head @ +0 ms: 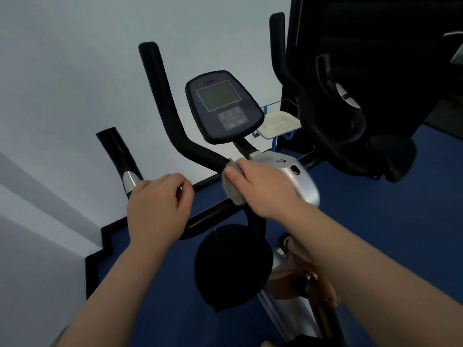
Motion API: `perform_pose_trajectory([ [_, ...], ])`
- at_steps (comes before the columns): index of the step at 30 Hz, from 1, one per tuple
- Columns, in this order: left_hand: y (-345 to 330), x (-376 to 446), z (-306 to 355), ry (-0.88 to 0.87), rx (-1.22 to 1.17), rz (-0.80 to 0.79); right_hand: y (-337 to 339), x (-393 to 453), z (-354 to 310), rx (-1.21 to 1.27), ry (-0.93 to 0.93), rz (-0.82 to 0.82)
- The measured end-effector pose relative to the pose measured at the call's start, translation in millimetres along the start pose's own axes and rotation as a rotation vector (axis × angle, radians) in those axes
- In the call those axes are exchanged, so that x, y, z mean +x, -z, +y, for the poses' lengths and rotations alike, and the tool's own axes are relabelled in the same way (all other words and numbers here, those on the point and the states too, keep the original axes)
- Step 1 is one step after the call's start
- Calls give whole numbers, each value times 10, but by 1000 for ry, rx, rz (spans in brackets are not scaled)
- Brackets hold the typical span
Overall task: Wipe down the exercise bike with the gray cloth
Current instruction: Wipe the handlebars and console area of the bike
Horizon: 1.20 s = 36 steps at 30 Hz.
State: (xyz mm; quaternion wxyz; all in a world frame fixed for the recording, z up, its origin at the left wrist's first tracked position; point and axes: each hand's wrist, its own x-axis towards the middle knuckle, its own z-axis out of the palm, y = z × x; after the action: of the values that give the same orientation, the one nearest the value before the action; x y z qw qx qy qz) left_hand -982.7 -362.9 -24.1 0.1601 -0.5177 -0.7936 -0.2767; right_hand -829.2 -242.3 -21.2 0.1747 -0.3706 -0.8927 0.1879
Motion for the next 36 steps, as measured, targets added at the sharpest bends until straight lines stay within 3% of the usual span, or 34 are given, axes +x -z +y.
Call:
perform_pose_trajectory([
  [2,7,3,-3,6,9,-8,-33,-19,-52,-59,6,31],
  [6,14,10,-9,16,-33,1,-146,-327,-13,67,30,227],
  [11,8,7,-15,2,-19,-15,-18,2,-40,12,-56,4],
  [16,25,5,6,-8,48,-35,-118,-295,25,128,59,174],
  [22,21,6,12,19,63,-45,2,49,-64,-120,54,-10],
  [27,29,20,24,14,50,-60,-128,-333,13,61,55,187],
  [32,14,15,2,19,26,-28,2,18,-75,-90,1,-17],
  [36,31,12,12,17,16,-52,-100,-260,-26,75,17,148],
])
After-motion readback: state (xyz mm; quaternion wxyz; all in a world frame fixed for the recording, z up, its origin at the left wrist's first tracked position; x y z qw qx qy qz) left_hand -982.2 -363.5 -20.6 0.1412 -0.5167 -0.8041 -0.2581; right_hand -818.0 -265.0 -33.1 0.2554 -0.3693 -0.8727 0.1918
